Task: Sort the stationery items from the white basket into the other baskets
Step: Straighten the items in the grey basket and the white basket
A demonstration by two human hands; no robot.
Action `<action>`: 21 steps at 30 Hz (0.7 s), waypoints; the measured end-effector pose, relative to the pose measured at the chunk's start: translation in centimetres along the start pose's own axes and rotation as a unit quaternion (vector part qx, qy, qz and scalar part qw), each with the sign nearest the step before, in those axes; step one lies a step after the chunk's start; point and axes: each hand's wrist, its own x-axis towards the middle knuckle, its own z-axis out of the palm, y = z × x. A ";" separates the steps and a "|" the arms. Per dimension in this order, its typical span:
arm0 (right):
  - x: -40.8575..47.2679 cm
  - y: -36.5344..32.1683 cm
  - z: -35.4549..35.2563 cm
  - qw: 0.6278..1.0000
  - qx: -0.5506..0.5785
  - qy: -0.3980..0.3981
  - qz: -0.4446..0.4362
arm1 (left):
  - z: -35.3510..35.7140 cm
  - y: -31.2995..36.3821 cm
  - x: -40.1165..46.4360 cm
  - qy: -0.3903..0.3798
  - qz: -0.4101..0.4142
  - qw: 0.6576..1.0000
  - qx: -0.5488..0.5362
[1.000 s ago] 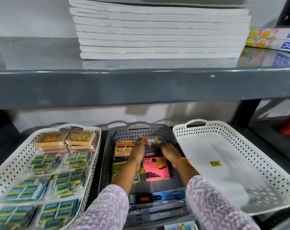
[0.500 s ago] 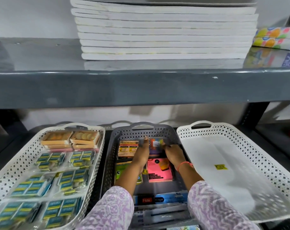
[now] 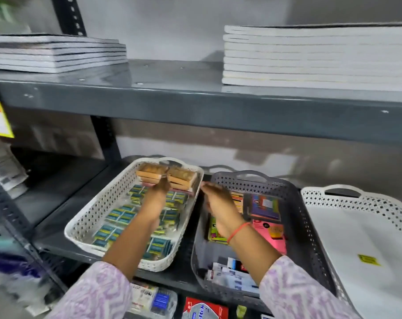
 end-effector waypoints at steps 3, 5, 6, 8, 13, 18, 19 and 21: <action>-0.5 1.3 3.5 0.996 -0.027 -0.068 0.057 | -3.8 -1.2 1.2 0.007 -0.059 0.998 0.030; -0.3 2.0 5.4 0.992 -0.043 -0.075 0.092 | -5.3 -2.3 1.8 -0.004 -0.087 0.995 0.055; -0.2 2.3 6.3 0.989 -0.061 -0.074 0.110 | -5.9 -2.7 2.1 -0.007 -0.094 0.993 0.073; 0.1 2.9 7.8 0.986 -0.106 -0.060 0.117 | -6.3 -3.5 2.3 -0.021 -0.104 0.990 0.090; 0.6 3.5 9.8 0.977 -0.175 -0.030 0.121 | -6.2 -3.5 1.6 -0.092 -0.134 0.981 0.109; 1.1 3.8 9.5 0.977 -0.123 -0.021 0.171 | -6.1 -3.0 1.6 -0.126 -0.131 0.975 0.131; 1.0 3.9 9.6 0.978 -0.101 -0.022 0.184 | -6.2 -2.9 1.6 -0.135 -0.129 0.974 0.130; 0.7 4.2 10.0 0.974 -0.069 -0.018 0.214 | -6.1 -2.6 1.5 -0.153 -0.130 0.971 0.131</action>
